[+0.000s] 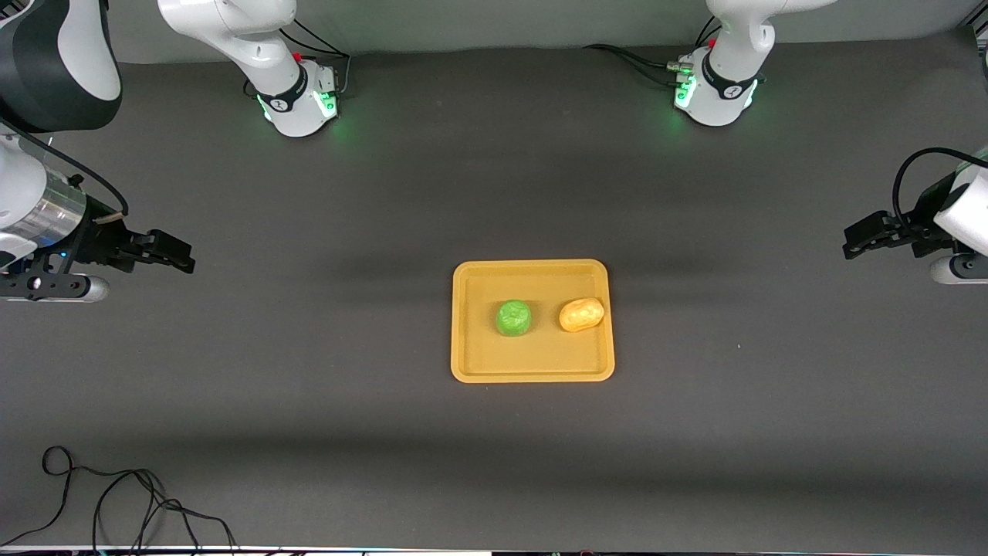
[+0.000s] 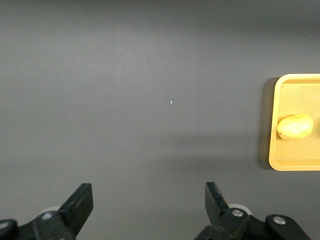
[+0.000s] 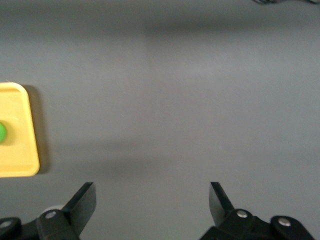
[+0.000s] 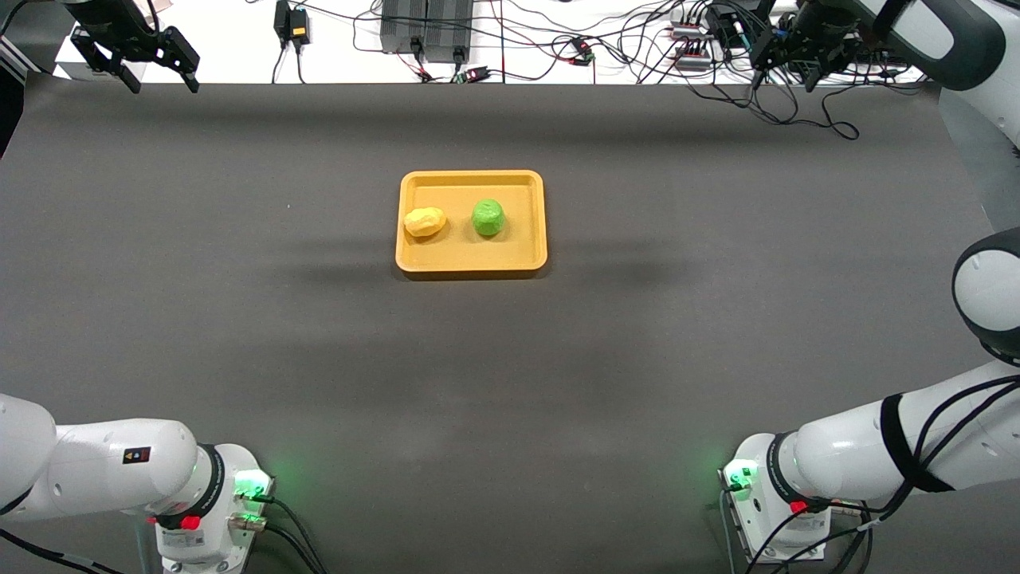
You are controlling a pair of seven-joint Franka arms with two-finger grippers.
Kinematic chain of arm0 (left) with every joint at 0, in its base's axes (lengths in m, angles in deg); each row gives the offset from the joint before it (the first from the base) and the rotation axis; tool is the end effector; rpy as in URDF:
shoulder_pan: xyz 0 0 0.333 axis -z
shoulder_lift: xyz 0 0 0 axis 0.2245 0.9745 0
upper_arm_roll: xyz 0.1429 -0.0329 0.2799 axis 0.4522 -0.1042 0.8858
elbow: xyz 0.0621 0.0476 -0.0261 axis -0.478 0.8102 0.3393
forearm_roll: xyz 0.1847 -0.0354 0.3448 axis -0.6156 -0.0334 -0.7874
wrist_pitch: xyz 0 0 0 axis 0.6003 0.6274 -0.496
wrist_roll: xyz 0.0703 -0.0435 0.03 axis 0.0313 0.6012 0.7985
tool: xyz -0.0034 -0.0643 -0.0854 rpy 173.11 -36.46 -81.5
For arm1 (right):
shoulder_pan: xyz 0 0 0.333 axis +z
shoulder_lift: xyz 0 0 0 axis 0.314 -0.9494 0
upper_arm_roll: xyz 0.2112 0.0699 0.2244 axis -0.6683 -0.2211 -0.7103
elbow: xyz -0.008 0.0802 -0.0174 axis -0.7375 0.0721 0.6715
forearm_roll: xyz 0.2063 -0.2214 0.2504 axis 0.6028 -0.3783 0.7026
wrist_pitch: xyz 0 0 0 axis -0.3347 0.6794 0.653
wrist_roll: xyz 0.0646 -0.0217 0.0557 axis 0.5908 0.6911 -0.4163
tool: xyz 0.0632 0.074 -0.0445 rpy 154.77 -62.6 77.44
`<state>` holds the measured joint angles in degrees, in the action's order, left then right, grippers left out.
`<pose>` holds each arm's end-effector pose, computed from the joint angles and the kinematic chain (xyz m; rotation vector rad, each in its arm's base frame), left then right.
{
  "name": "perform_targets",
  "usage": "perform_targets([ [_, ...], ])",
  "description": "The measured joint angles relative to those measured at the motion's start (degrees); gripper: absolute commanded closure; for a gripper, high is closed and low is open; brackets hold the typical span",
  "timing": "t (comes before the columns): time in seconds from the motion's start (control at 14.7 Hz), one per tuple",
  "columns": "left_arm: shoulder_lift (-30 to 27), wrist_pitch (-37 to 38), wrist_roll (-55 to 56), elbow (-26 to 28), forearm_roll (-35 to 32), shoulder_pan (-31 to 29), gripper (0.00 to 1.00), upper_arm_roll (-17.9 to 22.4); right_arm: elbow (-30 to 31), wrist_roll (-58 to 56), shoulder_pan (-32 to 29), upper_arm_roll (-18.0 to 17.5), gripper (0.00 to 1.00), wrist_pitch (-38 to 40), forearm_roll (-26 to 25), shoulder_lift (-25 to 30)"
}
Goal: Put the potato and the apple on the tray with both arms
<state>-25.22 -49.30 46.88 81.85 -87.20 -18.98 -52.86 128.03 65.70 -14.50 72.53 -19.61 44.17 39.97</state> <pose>0.5746 0.0028 0.5674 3.1413 0.0199 -0.0107 0.5877 0.0416 0.5651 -3.1146 0.1012 -0.0098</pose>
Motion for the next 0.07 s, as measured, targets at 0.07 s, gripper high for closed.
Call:
perform_targets([
  [0.07, 0.01, -0.03, 0.0, 0.14, 0.0, 0.0, 0.0, 0.01, 0.0, 0.38, 0.16, -0.01, 0.0, -0.68, 0.34, 0.0],
])
